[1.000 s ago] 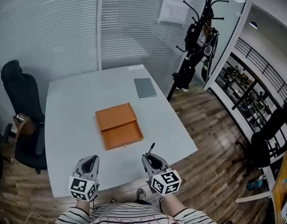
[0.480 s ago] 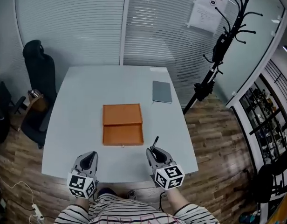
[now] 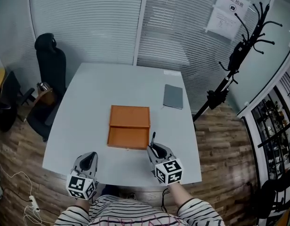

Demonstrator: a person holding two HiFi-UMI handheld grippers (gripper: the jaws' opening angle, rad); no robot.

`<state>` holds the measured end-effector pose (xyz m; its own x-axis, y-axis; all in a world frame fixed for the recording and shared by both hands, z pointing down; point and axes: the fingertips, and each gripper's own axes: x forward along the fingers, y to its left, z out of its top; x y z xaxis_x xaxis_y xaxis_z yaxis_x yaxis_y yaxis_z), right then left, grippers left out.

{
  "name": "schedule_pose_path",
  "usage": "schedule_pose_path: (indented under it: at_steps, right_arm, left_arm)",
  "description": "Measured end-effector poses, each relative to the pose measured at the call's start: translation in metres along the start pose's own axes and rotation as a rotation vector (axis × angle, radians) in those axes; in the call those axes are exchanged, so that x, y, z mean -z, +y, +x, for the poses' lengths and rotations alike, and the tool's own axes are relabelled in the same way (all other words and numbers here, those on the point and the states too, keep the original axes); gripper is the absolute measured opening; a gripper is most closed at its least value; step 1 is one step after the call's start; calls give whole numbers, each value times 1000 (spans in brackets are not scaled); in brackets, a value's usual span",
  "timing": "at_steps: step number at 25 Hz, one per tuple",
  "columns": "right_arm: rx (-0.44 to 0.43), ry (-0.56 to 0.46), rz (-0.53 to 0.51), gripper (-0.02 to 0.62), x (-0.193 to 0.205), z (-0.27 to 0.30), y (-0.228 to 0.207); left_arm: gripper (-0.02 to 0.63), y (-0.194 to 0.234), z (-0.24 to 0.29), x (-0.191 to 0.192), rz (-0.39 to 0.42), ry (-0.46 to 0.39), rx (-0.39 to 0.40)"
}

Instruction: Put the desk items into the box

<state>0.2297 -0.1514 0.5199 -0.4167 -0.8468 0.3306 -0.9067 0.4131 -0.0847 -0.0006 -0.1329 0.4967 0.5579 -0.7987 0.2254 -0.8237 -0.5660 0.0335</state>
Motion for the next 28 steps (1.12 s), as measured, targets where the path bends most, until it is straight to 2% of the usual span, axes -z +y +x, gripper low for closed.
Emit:
schedule_pose_path:
  at_steps: [13,22,28]
  right_arm:
    - [8,133,-104,75,3,75,-9]
    - [-63,338,-233,75,32,141,-3]
    - [-134,518,-376,75,65,171,6]
  left_arm:
    - [21,50,34,-10,-25,-15,21]
    - [21,82,44,0,-71,-12,12]
    - [21,95,49,7,-91,-6,5]
